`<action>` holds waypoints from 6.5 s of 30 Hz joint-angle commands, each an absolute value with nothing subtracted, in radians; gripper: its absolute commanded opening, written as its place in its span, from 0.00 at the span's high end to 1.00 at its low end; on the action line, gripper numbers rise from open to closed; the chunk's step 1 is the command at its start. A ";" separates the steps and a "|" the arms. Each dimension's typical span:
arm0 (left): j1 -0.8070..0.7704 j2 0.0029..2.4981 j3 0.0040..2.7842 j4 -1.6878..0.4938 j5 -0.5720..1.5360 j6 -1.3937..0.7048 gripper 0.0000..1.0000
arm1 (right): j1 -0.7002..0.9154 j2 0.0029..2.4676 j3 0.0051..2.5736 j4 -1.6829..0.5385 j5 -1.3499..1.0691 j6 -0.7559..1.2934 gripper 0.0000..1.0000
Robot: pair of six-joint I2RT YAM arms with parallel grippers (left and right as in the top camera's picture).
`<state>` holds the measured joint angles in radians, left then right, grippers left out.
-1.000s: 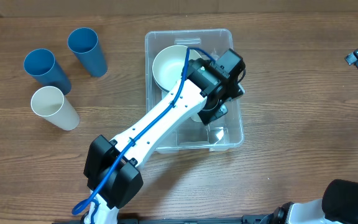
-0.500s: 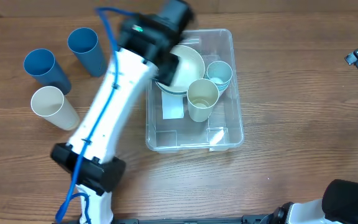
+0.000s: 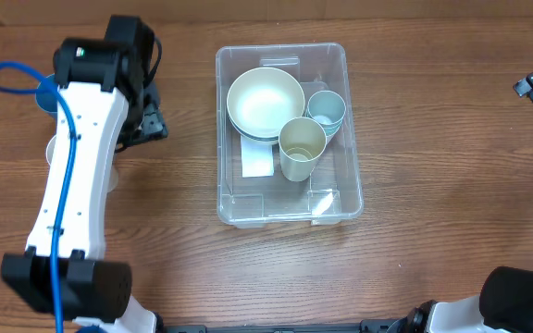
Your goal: Pack container
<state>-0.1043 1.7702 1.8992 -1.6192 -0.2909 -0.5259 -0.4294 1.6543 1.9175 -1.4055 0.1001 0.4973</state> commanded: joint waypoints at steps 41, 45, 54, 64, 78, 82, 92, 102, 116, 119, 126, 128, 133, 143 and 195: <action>-0.280 1.489 1.933 -1.299 -0.034 -0.089 0.96 | -0.427 1.652 1.930 -1.401 0.104 0.501 0.00; -0.396 1.465 1.991 -1.209 -0.041 -0.089 0.96 | -0.427 1.652 1.930 -1.401 0.104 0.501 0.00; -0.576 1.676 2.243 -1.253 -0.059 -0.075 0.96 | -0.427 1.652 1.930 -1.401 0.104 0.501 0.00; -0.805 1.739 2.248 -1.396 -0.062 0.016 0.96 | -0.427 1.652 1.930 -1.401 0.104 0.501 0.00; -0.806 1.863 2.247 -1.472 -0.056 0.023 0.96 | -0.427 1.652 1.930 -1.401 0.104 0.501 0.00; -0.806 1.877 2.247 -1.459 -0.056 0.025 0.96 | -0.427 1.652 1.930 -1.401 0.104 0.501 0.00; -0.797 1.876 2.289 -1.401 -0.096 0.022 0.22 | -0.427 1.652 1.930 -1.401 0.104 0.501 0.00; -0.176 1.952 2.470 -1.476 -0.125 -0.106 0.15 | -0.427 1.652 1.930 -1.401 0.104 0.501 0.00; -0.038 2.394 2.470 -1.240 -0.077 -0.044 0.11 | -0.427 1.652 1.930 -1.401 0.104 0.501 0.00; -0.038 2.407 2.470 -1.234 -0.079 -0.044 0.35 | -0.427 1.652 1.930 -1.401 0.104 0.501 0.00; -0.037 2.417 2.470 -1.275 -0.089 -0.036 0.87 | -0.427 1.652 1.930 -1.401 0.104 0.501 0.00; -0.037 2.417 2.470 -1.286 -0.089 -0.037 0.96 | -0.427 1.652 1.930 -1.401 0.104 0.501 0.00; -0.052 2.354 2.505 -1.356 -0.084 -0.037 0.96 | -0.427 1.652 1.930 -1.401 0.104 0.501 0.00; -0.447 1.856 2.597 -1.596 0.026 0.024 0.96 | -0.427 1.652 1.930 -1.401 0.104 0.501 0.00; -0.629 1.909 2.036 -1.494 -0.041 -0.154 0.96 | -0.427 1.652 1.930 -1.401 0.104 0.501 0.00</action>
<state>-0.6327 1.9022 2.0579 -1.4948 -0.0376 -0.1482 -0.4294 1.6543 1.9175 -1.4059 0.1005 0.4976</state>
